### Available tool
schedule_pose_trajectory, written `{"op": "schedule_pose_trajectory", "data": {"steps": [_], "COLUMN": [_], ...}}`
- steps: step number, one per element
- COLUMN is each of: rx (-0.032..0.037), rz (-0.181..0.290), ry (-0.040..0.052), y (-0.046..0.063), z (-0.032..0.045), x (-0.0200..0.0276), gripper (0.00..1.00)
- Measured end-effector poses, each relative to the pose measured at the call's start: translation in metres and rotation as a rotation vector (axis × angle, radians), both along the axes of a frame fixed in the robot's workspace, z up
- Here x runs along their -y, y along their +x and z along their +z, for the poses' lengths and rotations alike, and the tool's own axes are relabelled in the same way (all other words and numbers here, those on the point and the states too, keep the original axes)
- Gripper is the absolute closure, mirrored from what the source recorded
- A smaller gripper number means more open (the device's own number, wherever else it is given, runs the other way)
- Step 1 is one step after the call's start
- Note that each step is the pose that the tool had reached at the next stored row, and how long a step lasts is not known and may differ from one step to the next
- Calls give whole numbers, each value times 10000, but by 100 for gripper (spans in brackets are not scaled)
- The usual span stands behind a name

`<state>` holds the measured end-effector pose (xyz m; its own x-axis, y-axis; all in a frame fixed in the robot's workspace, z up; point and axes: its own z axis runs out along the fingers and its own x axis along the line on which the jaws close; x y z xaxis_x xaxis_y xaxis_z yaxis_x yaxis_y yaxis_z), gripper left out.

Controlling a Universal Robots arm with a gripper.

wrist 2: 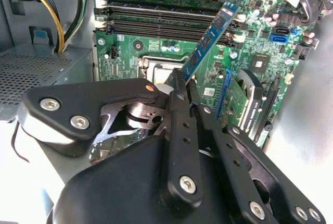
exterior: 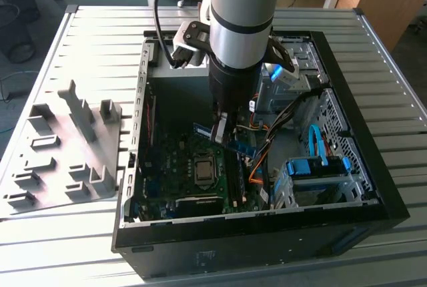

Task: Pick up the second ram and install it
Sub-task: 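Insert the second ram into the second slot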

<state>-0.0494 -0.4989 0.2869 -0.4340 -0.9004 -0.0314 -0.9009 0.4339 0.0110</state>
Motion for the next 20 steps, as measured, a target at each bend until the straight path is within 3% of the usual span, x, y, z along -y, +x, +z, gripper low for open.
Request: {"op": "schedule_pose_trajectory", "data": {"steps": [20], "rx": [0], "rz": [-954], "ry": [0], "y": [0], "z": [-1], "x": [0], "gripper": [86]}}
